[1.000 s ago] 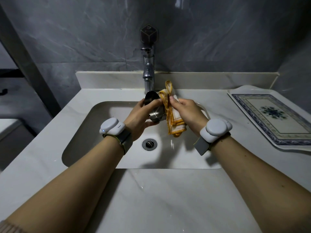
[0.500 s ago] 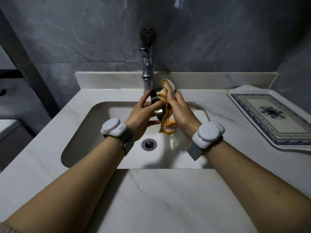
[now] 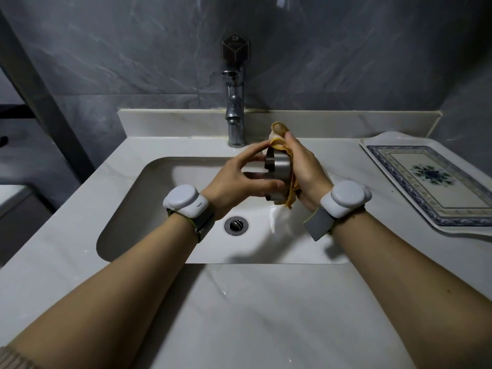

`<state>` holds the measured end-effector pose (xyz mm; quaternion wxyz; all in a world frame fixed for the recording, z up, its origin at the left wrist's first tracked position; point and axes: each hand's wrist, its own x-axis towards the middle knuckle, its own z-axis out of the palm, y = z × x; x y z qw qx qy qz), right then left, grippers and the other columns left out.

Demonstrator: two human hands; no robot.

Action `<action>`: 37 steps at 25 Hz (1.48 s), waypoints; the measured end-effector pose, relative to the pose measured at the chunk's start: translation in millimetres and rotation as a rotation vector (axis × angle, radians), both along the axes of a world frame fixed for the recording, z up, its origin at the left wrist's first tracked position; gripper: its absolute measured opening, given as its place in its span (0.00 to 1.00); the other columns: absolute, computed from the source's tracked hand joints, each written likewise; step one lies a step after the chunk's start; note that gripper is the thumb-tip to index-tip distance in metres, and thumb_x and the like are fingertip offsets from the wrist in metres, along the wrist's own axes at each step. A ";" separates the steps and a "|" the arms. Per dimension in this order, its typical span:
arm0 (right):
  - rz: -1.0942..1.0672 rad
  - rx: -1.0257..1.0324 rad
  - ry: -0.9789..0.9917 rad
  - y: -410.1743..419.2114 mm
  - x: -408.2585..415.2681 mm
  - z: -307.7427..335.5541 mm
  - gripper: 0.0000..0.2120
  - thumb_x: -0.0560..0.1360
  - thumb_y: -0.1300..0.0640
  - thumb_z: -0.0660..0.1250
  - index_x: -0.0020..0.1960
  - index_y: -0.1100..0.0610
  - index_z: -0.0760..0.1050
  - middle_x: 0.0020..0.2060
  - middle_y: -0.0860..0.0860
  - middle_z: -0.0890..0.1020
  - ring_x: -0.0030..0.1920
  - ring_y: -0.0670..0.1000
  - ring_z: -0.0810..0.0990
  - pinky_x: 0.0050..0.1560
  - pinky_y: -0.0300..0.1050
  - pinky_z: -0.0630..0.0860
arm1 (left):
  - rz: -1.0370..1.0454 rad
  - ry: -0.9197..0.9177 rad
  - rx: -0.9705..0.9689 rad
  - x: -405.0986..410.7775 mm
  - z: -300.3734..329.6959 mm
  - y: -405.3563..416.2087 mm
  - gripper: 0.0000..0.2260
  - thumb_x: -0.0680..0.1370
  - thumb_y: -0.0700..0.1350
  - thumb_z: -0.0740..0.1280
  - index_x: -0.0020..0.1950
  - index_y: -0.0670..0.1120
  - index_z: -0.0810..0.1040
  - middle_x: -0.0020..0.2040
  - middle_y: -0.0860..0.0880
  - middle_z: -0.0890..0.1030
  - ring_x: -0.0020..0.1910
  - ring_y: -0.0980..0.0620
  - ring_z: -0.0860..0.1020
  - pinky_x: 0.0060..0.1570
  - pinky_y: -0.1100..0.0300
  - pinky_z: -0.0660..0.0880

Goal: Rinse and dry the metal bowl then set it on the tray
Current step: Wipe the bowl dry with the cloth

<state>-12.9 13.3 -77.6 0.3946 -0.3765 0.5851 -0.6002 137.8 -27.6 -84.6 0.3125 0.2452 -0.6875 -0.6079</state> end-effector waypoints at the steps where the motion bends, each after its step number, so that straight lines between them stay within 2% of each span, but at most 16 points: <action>1: 0.005 0.041 -0.067 1.5 -2.0 0.3 0.24 0.80 0.37 0.55 0.61 0.50 0.79 0.54 0.56 0.85 0.55 0.58 0.83 0.62 0.61 0.77 | 0.005 -0.004 -0.042 -0.2 -0.5 1.1 0.36 0.68 0.35 0.78 0.70 0.59 0.72 0.66 0.48 0.75 0.58 0.46 0.82 0.53 0.51 0.82; 5: 0.133 0.165 -0.179 2.2 -5.1 -6.2 0.32 0.75 0.29 0.55 0.61 0.53 0.80 0.55 0.60 0.84 0.53 0.61 0.83 0.56 0.63 0.79 | 0.046 -0.041 -0.186 0.5 -2.1 0.2 0.38 0.67 0.39 0.80 0.73 0.58 0.71 0.66 0.51 0.76 0.61 0.51 0.79 0.54 0.57 0.81; 9: 0.239 0.196 -0.228 0.1 -0.4 -11.7 0.32 0.78 0.34 0.55 0.63 0.59 0.78 0.51 0.63 0.82 0.43 0.63 0.81 0.53 0.62 0.79 | 0.124 -0.050 -0.244 1.5 -3.3 -3.9 0.38 0.67 0.41 0.80 0.73 0.58 0.70 0.65 0.50 0.75 0.60 0.55 0.79 0.50 0.62 0.81; 12: 0.256 0.237 -0.218 0.3 5.2 -9.6 0.28 0.78 0.39 0.59 0.65 0.61 0.76 0.52 0.66 0.79 0.45 0.63 0.78 0.51 0.66 0.79 | 0.202 -0.137 -0.351 1.3 -6.8 -8.9 0.39 0.67 0.44 0.81 0.74 0.57 0.68 0.68 0.49 0.72 0.63 0.52 0.77 0.56 0.58 0.80; 15: 0.256 0.238 -0.200 1.3 7.9 -6.7 0.29 0.79 0.41 0.59 0.66 0.64 0.74 0.58 0.69 0.78 0.46 0.64 0.78 0.44 0.61 0.79 | 0.266 -0.208 -0.413 1.1 -10.2 -13.9 0.39 0.66 0.47 0.80 0.74 0.58 0.68 0.68 0.48 0.69 0.64 0.49 0.75 0.57 0.58 0.79; 17: 0.214 0.249 -0.134 1.4 7.7 -5.9 0.31 0.79 0.40 0.58 0.64 0.68 0.74 0.52 0.68 0.80 0.42 0.64 0.81 0.43 0.60 0.79 | 0.312 -0.253 -0.443 1.7 -12.8 -18.1 0.39 0.66 0.48 0.80 0.74 0.58 0.68 0.67 0.47 0.68 0.64 0.48 0.74 0.58 0.56 0.79; 18: 0.170 0.260 -0.061 1.0 6.8 -6.2 0.32 0.79 0.39 0.58 0.61 0.69 0.76 0.50 0.67 0.81 0.43 0.66 0.82 0.46 0.63 0.80 | 0.332 -0.275 -0.452 2.1 -14.3 -19.7 0.39 0.66 0.48 0.80 0.74 0.57 0.68 0.66 0.47 0.68 0.63 0.47 0.74 0.59 0.54 0.79; 20: 0.073 0.276 0.182 1.0 4.6 -6.7 0.32 0.78 0.37 0.57 0.53 0.66 0.81 0.47 0.66 0.84 0.47 0.68 0.83 0.55 0.66 0.78 | 0.374 -0.319 -0.453 1.9 -16.6 -21.0 0.39 0.66 0.49 0.80 0.74 0.56 0.69 0.65 0.46 0.68 0.63 0.46 0.74 0.62 0.52 0.78; 21: 0.043 0.262 0.297 2.3 5.5 -4.9 0.31 0.78 0.37 0.57 0.50 0.65 0.81 0.45 0.65 0.85 0.47 0.67 0.83 0.56 0.66 0.78 | 0.393 -0.336 -0.447 2.0 -16.9 -21.4 0.38 0.66 0.50 0.80 0.74 0.56 0.69 0.64 0.46 0.69 0.62 0.46 0.74 0.63 0.52 0.77; 23: -0.010 0.193 0.424 3.9 9.0 -2.8 0.29 0.78 0.39 0.59 0.44 0.65 0.82 0.40 0.63 0.85 0.43 0.65 0.84 0.52 0.63 0.80 | 0.402 -0.347 -0.413 1.9 -16.3 -21.8 0.37 0.66 0.50 0.80 0.73 0.55 0.70 0.63 0.44 0.72 0.62 0.46 0.75 0.64 0.50 0.76; 25: -0.081 0.128 0.517 4.9 10.9 -1.9 0.27 0.78 0.40 0.61 0.39 0.63 0.80 0.34 0.59 0.84 0.38 0.60 0.84 0.44 0.54 0.81 | 0.351 -0.313 -0.325 1.4 -13.9 -20.8 0.36 0.68 0.49 0.79 0.74 0.55 0.69 0.64 0.44 0.75 0.61 0.44 0.77 0.61 0.46 0.78; 27: -0.148 0.087 0.625 5.9 10.7 -2.3 0.25 0.78 0.41 0.61 0.34 0.59 0.76 0.28 0.51 0.80 0.32 0.51 0.78 0.33 0.39 0.75 | 0.291 -0.247 -0.202 0.1 -11.6 -16.0 0.35 0.69 0.46 0.79 0.74 0.54 0.70 0.63 0.45 0.77 0.59 0.44 0.80 0.54 0.43 0.81; 29: -0.178 0.068 0.656 5.2 9.8 -2.9 0.23 0.79 0.41 0.60 0.35 0.57 0.75 0.28 0.47 0.77 0.30 0.44 0.74 0.28 0.36 0.67 | 0.238 -0.220 -0.119 -0.7 -9.7 -10.9 0.34 0.70 0.45 0.78 0.74 0.54 0.70 0.61 0.46 0.79 0.56 0.45 0.82 0.48 0.42 0.83; 33: -0.076 0.021 0.503 3.1 5.9 -2.5 0.18 0.80 0.41 0.57 0.49 0.52 0.79 0.39 0.48 0.82 0.41 0.46 0.79 0.38 0.41 0.71 | 0.089 -0.186 -0.031 0.6 -7.8 -8.7 0.32 0.70 0.44 0.78 0.72 0.53 0.72 0.61 0.48 0.80 0.55 0.45 0.83 0.49 0.43 0.83; 35: 0.007 0.017 0.327 3.2 1.9 -0.2 0.19 0.79 0.39 0.58 0.57 0.49 0.79 0.48 0.50 0.84 0.51 0.51 0.82 0.52 0.48 0.78 | 0.048 -0.130 0.034 2.7 -7.0 -8.9 0.31 0.70 0.43 0.78 0.70 0.55 0.72 0.61 0.50 0.80 0.53 0.47 0.84 0.47 0.48 0.83; 37: 0.078 0.010 0.132 4.5 -1.7 2.4 0.21 0.78 0.37 0.59 0.61 0.48 0.78 0.53 0.53 0.85 0.54 0.55 0.83 0.61 0.57 0.78 | 0.011 -0.064 0.081 3.5 -6.2 -7.6 0.31 0.69 0.42 0.78 0.68 0.59 0.73 0.61 0.50 0.79 0.53 0.48 0.84 0.47 0.50 0.83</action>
